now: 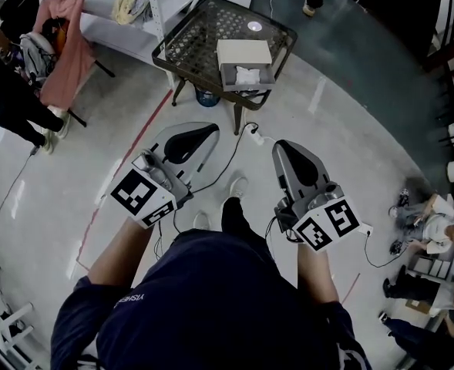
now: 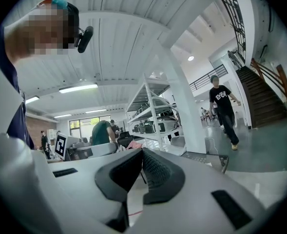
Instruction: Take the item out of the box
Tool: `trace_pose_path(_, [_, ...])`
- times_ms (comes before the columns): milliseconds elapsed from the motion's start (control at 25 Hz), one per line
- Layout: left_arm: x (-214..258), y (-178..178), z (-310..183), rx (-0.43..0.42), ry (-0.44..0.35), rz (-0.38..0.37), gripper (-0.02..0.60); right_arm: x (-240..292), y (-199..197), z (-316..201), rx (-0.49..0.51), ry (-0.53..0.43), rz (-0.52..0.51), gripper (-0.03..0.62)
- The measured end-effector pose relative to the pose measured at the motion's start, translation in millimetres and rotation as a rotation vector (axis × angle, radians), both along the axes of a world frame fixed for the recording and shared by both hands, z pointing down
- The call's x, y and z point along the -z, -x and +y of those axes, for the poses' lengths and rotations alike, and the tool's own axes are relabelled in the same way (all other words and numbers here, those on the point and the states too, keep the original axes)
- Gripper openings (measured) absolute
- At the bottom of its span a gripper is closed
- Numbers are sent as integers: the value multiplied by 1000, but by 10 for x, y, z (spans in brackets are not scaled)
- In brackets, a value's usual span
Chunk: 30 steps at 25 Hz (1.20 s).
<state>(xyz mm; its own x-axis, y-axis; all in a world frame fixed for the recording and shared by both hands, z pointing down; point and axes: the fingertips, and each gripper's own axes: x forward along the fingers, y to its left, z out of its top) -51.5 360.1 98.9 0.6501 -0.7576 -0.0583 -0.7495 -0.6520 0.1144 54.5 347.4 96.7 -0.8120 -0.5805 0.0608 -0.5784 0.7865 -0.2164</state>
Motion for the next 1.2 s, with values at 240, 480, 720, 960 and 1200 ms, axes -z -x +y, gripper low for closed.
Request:
trace_pose_path(240, [-93,-69,-573,27,19,-8,6,-103,-91,-581,17,17,-15,23])
trace_pose_path(480, [-184,-252,-1233,60,52,-26,6,-207,-291,-1256,45,48,-26,23])
trace_pose_path(720, [-195,-509,-1843,103,67,-45,6,-283,-551,-1880,82,74,-33,23])
trace_pose_path(960, [-259,-667,-2272,128,77,-57,6,-359,-656,-2283,110,91,-30,23])
trace_pose_path(1200, [-459,-710,-2591,115,93,-59,6,-519,-655,-2533,111,110,-14,23])
